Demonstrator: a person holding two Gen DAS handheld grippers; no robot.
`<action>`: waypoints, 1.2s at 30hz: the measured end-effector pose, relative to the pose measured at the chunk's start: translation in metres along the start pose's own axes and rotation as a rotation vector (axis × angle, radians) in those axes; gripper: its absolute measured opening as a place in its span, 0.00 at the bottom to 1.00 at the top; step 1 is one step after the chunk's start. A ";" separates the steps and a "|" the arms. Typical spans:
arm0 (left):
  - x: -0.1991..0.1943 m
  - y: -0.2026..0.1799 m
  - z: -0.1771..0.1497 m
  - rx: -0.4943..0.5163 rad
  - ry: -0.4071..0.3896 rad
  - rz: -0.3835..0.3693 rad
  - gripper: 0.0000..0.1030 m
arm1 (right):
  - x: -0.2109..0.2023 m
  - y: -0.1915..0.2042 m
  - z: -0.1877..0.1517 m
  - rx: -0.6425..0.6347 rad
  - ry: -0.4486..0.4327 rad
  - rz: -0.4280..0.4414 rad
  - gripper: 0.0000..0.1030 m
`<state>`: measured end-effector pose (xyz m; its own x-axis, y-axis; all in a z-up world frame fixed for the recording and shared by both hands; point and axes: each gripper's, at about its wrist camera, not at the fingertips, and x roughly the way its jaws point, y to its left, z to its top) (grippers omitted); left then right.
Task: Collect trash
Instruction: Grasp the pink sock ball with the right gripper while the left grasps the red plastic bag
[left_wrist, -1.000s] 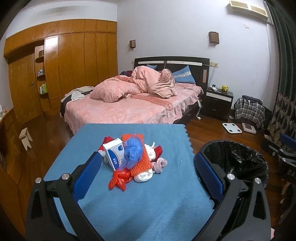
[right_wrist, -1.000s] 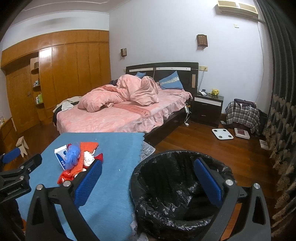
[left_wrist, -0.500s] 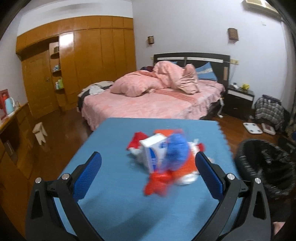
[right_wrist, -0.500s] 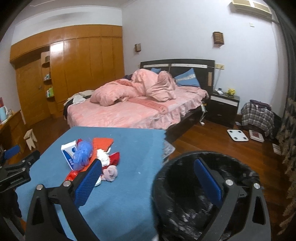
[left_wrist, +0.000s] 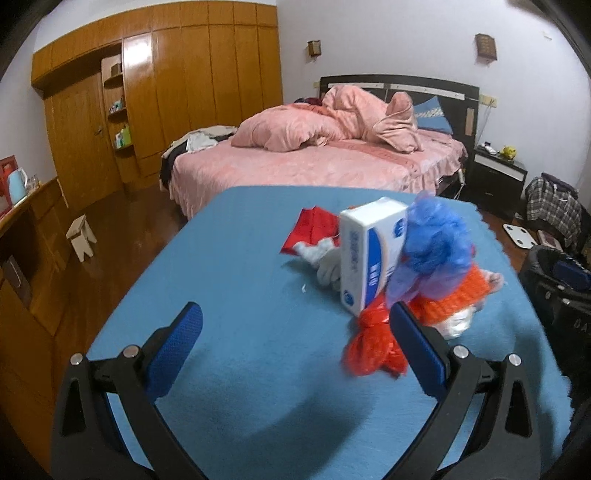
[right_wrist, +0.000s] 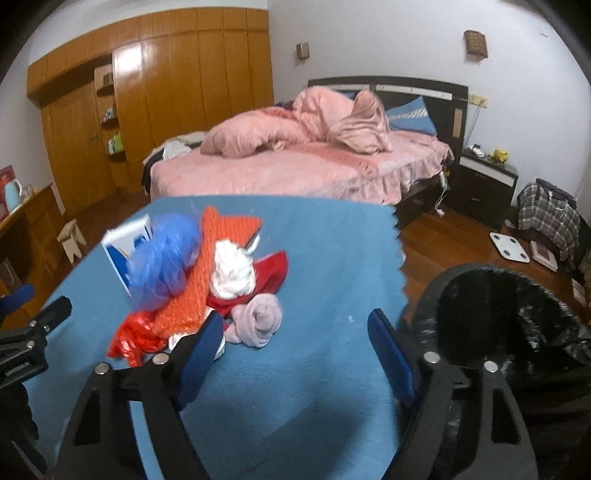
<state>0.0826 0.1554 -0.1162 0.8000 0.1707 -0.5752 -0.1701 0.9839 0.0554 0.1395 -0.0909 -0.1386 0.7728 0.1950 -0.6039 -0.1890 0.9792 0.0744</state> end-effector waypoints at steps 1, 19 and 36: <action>0.005 0.001 0.000 -0.005 0.002 0.003 0.95 | 0.007 0.001 -0.001 -0.008 0.012 0.002 0.74; 0.045 -0.016 -0.005 0.004 0.062 -0.072 0.79 | 0.070 0.018 -0.008 -0.069 0.179 0.118 0.33; 0.077 -0.062 -0.010 0.080 0.179 -0.283 0.34 | 0.049 -0.001 -0.016 -0.036 0.133 0.040 0.33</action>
<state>0.1493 0.1073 -0.1720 0.6939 -0.1148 -0.7109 0.0958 0.9931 -0.0669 0.1683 -0.0829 -0.1809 0.6774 0.2223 -0.7013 -0.2415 0.9676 0.0734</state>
